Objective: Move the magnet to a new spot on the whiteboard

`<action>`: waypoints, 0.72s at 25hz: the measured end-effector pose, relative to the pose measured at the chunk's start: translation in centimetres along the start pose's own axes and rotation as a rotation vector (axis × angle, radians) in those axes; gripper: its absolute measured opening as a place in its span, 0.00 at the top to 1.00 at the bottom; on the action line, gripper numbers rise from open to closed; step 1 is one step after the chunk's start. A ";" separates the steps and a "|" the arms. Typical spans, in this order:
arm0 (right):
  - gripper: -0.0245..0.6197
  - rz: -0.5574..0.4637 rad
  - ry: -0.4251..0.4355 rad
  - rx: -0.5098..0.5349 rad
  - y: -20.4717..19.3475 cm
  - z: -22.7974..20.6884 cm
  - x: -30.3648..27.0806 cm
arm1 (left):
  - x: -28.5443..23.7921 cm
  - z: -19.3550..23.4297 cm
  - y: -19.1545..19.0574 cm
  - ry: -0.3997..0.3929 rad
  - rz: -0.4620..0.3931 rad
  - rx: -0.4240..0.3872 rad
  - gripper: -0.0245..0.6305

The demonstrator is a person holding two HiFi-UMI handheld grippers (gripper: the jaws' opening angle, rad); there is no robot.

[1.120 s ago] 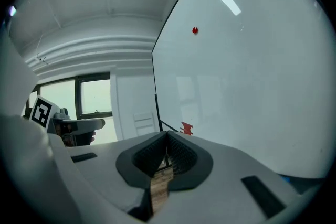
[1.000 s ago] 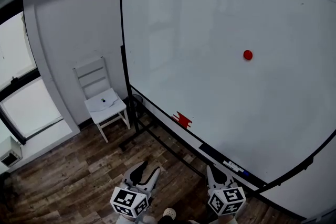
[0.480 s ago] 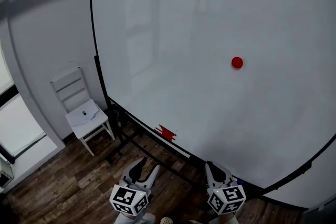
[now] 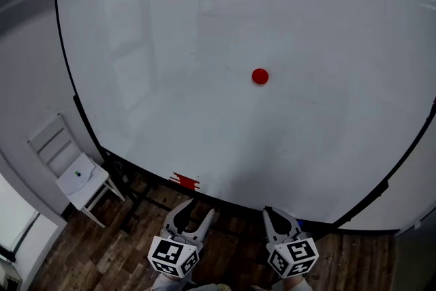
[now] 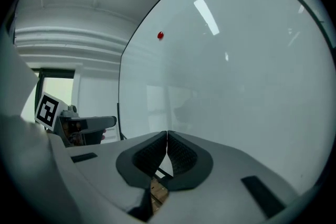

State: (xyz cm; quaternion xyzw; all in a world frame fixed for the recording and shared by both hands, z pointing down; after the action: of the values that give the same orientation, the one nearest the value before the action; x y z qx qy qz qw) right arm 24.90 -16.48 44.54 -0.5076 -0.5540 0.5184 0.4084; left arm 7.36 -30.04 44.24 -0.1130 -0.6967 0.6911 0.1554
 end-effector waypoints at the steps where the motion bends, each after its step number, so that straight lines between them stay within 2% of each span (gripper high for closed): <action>1: 0.92 -0.007 -0.030 -0.010 0.1 -0.2 0.3 | -0.6 0.0 0.4 -0.027 0.001 -0.007 0.67; 4: 0.92 -0.018 -0.112 -0.031 0.3 0.0 1.1 | -2.0 0.1 1.5 -0.102 0.016 -0.030 0.67; 9: 0.92 -0.041 -0.200 -0.050 0.4 2.0 1.7 | -2.6 0.6 3.6 -0.199 0.012 -0.077 0.67; 18: 0.92 -0.088 -0.253 -0.027 2.4 3.1 1.8 | -4.4 0.3 7.0 -0.282 -0.066 -0.167 0.67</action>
State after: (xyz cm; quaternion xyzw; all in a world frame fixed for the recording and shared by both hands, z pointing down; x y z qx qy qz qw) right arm 21.91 -15.33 41.63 -0.4189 -0.6297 0.5522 0.3509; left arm 10.89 -31.82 37.03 -0.0045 -0.7701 0.6342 0.0686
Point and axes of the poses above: the fingertips, and each gripper's own axes: x backward along the fingers, z to its left, y out of its top, the point moved 6 cm from there along x, backward along the fingers, and after that the axes turned 4 degrees about -x, right-handed, at the moved point
